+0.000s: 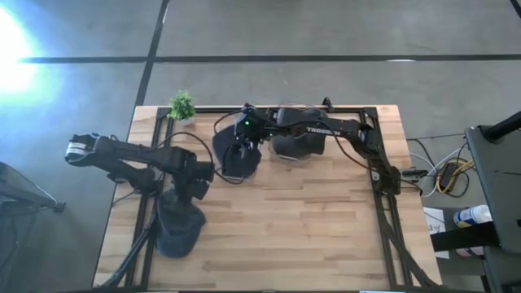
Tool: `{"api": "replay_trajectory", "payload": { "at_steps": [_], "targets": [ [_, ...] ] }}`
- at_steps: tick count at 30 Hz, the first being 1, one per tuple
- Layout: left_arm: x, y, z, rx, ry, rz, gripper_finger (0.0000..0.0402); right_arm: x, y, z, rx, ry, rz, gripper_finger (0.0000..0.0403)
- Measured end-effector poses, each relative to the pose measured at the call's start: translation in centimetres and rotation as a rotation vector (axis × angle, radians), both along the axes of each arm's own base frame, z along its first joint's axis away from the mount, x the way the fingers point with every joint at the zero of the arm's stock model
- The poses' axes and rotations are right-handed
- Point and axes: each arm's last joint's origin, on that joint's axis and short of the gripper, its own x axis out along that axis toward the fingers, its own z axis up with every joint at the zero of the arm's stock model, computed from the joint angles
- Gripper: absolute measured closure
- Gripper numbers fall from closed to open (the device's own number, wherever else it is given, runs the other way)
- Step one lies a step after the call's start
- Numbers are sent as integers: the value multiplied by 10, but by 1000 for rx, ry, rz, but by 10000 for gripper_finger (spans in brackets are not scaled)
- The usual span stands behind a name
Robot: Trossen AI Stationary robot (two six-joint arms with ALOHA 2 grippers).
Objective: Pick & Place hat
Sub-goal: Put the dark blue cap into the left transparent bin
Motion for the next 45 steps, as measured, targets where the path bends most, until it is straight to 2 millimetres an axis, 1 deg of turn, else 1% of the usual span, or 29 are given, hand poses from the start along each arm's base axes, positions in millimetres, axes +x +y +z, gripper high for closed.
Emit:
{"api": "replay_trajectory", "payload": {
  "at_steps": [4, 7, 9, 13, 16, 18, 20, 21, 24, 25, 27, 29, 31, 33, 36, 38, 41, 43, 45],
  "targets": [
    [0, 0, -3, 31, 37, 5, 248, -3, 2, 9, -13, -23, 18, 86],
    [-7, 0, 1, 70, 108, 5, 248, -4, 1, 7, -11, -5, 14, 83],
    [-8, -1, 1, 86, 87, -16, 248, -5, 1, 8, -11, -6, 13, 82],
    [-2, -1, -9, 107, 35, -31, 248, -5, 3, 10, -10, -13, 16, 85],
    [-2, -1, -21, 114, 94, -25, 248, -5, 6, 10, -11, -10, 23, 88],
    [-5, -1, -28, 121, 142, -27, 255, -7, 9, 14, -17, -9, 35, 92],
    [-6, -1, -30, 124, 167, -31, 276, -11, 13, 20, -21, -6, 48, 96],
    [-5, -1, -30, 124, 168, -30, 293, -14, 15, 23, -20, 3, 54, 98],
    [-5, -1, -27, 124, 166, -26, 364, -22, 19, 31, -19, 4, 60, 104],
    [-5, -1, -24, 125, 163, -19, 382, -25, 21, 34, -19, 3, 60, 107],
    [-5, -1, -16, 127, 165, 5, 392, -32, 25, 41, -16, -8, 55, 111],
    [-5, 0, -3, 132, 154, 41, 397, -42, 29, 48, -6, -20, 45, 114],
    [-5, 0, 17, 132, 123, 79, 398, -54, 33, 53, 5, -33, 34, 117],
    [-6, 0, 44, 126, 67, 132, 399, -65, 37, 55, 13, -42, 17, 119],
    [-9, 1, 89, 133, -95, 233, 399, -84, 41, 58, -15, -72, -38, 120],
    [-12, 4, 117, 192, -213, 318, 400, -96, 42, 63, -34, -116, -91, 120],
    [-17, 10, 158, 328, -400, 476, 400, -113, 43, 68, -52, -177, -171, 120],
    [-21, 14, 184, 399, -531, 591, 400, -124, 43, 70, -59, -215, -226, 120],
    [-25, 19, 207, 514, -665, 708, 400, -133, 44, 71, -68, -246, -278, 120]
  ]
}}
